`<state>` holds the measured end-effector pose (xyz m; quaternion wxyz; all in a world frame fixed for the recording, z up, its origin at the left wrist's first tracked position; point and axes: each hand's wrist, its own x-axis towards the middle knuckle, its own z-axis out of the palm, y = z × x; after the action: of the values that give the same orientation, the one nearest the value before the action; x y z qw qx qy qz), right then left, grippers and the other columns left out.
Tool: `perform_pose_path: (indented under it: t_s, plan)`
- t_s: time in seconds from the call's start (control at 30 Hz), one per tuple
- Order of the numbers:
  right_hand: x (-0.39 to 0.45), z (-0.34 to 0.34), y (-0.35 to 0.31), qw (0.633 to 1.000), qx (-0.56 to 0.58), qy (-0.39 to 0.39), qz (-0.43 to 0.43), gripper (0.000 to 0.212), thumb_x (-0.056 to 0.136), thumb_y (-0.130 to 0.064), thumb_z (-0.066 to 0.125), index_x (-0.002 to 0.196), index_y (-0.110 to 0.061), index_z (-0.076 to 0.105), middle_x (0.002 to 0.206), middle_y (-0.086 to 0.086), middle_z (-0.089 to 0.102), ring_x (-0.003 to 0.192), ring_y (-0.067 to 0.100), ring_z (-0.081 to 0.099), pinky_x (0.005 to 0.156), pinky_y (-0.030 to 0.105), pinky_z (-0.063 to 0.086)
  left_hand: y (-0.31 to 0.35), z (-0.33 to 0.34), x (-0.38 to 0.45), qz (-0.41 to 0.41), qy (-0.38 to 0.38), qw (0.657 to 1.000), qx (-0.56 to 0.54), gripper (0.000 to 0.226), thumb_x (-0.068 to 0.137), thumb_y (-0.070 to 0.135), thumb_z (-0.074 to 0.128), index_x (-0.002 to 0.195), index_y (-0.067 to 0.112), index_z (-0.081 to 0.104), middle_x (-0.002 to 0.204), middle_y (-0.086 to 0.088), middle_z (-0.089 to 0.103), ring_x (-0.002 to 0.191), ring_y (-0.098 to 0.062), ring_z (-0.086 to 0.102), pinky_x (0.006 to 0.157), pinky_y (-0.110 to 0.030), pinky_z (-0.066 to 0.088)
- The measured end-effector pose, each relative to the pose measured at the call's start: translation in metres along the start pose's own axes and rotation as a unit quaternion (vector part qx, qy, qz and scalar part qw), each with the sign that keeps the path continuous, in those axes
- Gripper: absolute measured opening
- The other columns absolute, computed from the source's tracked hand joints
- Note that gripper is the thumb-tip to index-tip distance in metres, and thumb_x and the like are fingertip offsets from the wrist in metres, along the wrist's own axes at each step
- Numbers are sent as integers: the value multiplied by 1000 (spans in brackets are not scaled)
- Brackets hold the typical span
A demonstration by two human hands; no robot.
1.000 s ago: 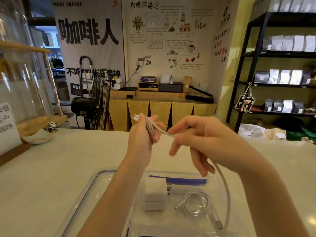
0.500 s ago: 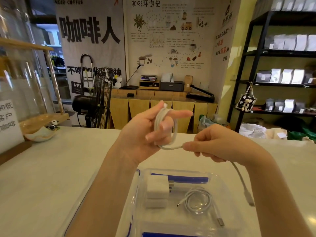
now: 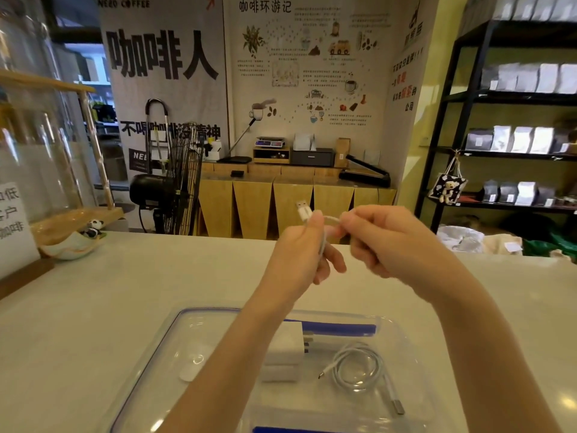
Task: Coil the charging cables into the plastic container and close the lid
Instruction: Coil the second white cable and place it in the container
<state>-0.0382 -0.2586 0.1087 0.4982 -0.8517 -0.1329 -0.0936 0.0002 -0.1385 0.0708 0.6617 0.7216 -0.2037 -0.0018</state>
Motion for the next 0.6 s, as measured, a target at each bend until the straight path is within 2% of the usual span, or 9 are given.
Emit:
perform_pose_path:
  t_s: [0.07, 0.17, 0.23, 0.33, 0.43, 0.53, 0.6]
  plan:
    - [-2, 10, -4, 999, -30, -26, -27, 27, 93, -25, 41, 76, -14, 60, 36, -9, 45, 32, 2, 36, 34, 11, 30, -4, -2, 1, 21, 51, 998, -27, 50, 97, 38, 23, 70, 16, 58, 48, 1, 55, 39, -3, 46, 44, -13, 39]
    - [-3, 20, -5, 995, -54, -81, -36, 27, 95, -24, 39, 76, -16, 57, 37, -7, 47, 29, 4, 39, 34, 14, 34, -7, -11, 6, -4, 80, 989, -128, 46, 96, 39, 23, 87, 16, 62, 67, 1, 64, 70, -9, 60, 72, -21, 47]
    - [-1, 22, -3, 992, -72, -96, -26, 27, 94, -25, 40, 74, -18, 57, 39, -6, 50, 30, 5, 42, 34, 16, 37, -6, -18, 9, -13, 62, 976, -210, 47, 96, 39, 24, 96, 10, 62, 64, 3, 66, 74, -12, 63, 85, -30, 45]
    - [3, 19, 1, 992, -74, -100, -6, 31, 92, -31, 44, 68, -19, 60, 43, -5, 53, 32, 5, 43, 34, 14, 36, -4, -23, 12, -14, 29, 959, -281, 48, 97, 36, 24, 103, 5, 60, 48, 7, 58, 65, -11, 61, 80, -29, 44]
    - [2, 11, 3, 992, -74, -104, -1, 31, 89, -34, 49, 68, -17, 65, 43, -5, 53, 33, 3, 40, 35, 11, 32, -5, -24, 12, -12, 3, 947, -322, 44, 97, 35, 25, 102, 6, 58, 40, 9, 46, 62, -10, 51, 71, -26, 37]
    - [0, -1, 6, 992, -101, -67, -41, 25, 83, -38, 54, 70, -22, 69, 40, -10, 48, 37, 2, 39, 39, 10, 32, -6, -25, 12, -27, -1, 942, -334, 41, 97, 34, 26, 97, 7, 57, 38, 7, 42, 54, -8, 52, 66, -25, 38]
    - [-4, -8, 4, 989, -112, -72, -57, 28, 76, -45, 56, 73, -22, 71, 44, -10, 52, 41, 1, 42, 41, 11, 35, -6, -25, 12, -39, -14, 929, -368, 39, 97, 33, 27, 91, 8, 55, 37, 7, 41, 51, -8, 51, 66, -24, 38]
